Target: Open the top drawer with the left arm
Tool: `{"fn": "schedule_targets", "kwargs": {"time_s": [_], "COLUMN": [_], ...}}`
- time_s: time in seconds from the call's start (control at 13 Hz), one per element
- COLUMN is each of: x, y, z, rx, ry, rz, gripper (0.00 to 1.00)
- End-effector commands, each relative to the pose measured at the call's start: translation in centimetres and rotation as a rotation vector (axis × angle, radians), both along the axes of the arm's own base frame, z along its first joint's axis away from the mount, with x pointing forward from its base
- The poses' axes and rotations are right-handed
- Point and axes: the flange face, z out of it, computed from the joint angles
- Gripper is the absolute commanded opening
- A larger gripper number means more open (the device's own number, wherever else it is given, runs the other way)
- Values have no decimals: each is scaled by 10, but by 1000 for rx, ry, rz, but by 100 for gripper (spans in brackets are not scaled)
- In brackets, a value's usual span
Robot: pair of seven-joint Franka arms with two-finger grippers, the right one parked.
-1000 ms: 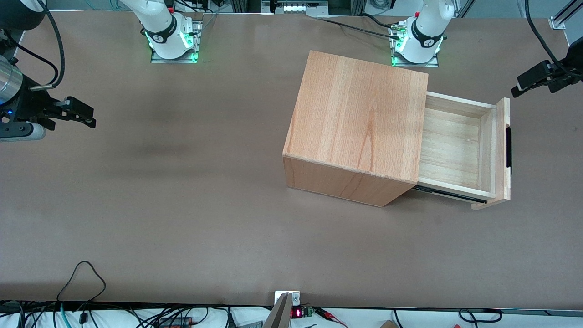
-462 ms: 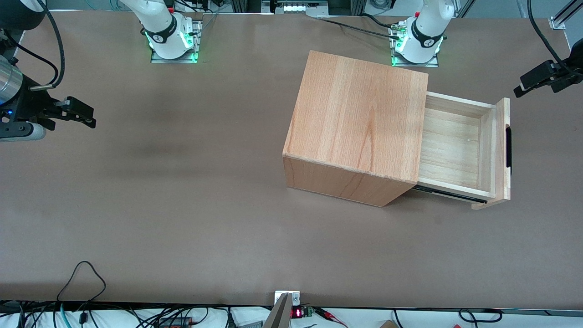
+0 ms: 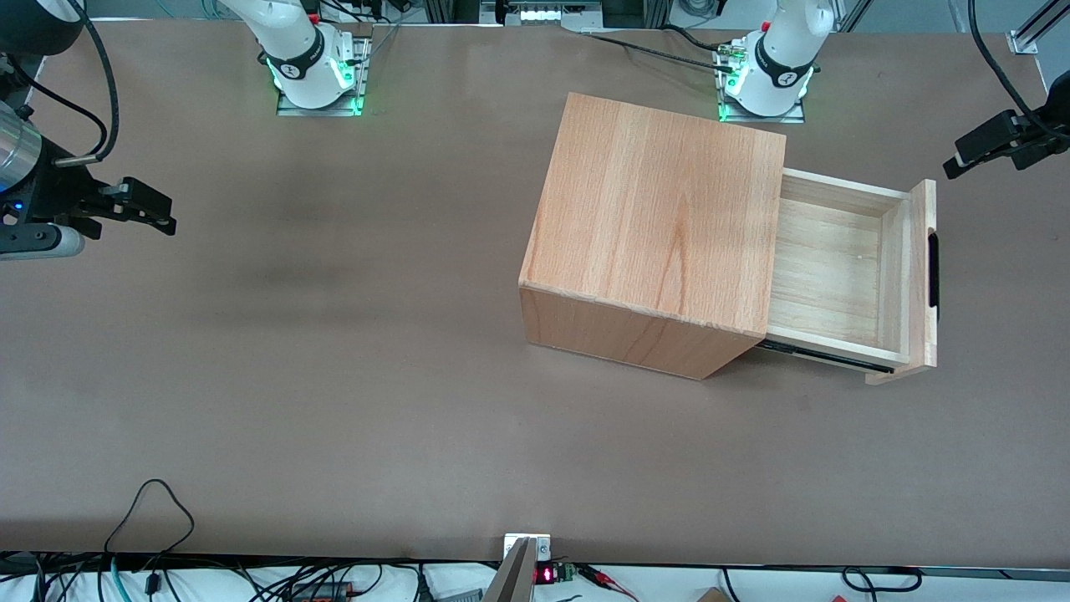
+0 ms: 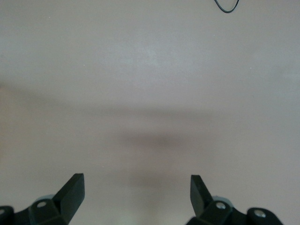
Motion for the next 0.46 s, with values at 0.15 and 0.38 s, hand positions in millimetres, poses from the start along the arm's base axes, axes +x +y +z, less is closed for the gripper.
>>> {"fn": "schedule_targets", "kwargs": {"time_s": [0.15, 0.38], "x": [1, 1], "y": [2, 3], "z": [7, 7], "rx": [29, 30], "ry": [1, 1], "rz": [1, 1], "gripper": [100, 100]}}
